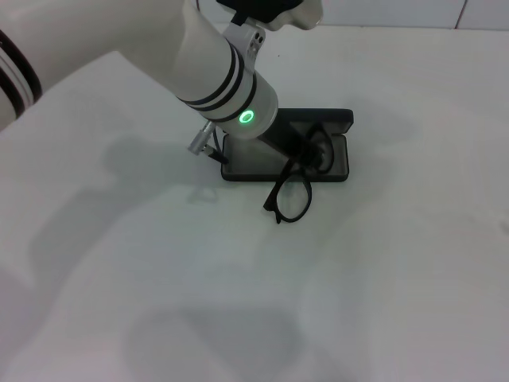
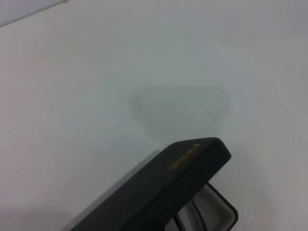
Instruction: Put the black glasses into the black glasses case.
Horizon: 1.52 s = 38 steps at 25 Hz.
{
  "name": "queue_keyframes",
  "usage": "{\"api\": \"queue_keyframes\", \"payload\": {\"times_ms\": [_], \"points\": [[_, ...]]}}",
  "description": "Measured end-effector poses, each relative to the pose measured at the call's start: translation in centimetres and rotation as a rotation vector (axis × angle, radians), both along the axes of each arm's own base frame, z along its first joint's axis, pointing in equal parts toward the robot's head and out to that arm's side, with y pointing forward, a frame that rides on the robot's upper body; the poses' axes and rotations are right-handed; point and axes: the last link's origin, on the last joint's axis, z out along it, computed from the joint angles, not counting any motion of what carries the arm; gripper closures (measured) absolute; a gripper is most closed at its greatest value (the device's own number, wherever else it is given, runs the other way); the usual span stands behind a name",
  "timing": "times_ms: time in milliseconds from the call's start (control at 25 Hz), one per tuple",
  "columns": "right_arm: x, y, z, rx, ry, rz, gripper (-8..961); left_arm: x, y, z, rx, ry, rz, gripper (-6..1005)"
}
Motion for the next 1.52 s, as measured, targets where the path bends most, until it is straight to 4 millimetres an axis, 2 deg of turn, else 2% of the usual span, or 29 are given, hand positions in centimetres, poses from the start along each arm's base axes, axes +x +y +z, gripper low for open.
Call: {"api": "queue_keyframes", "payload": {"times_ms": [1520], "points": [[0.2, -0.2, -0.6, -0.010, 0.008, -0.006, 749, -0.7, 0.1, -1.3, 0.009, 0.040, -0.023, 725]]}}
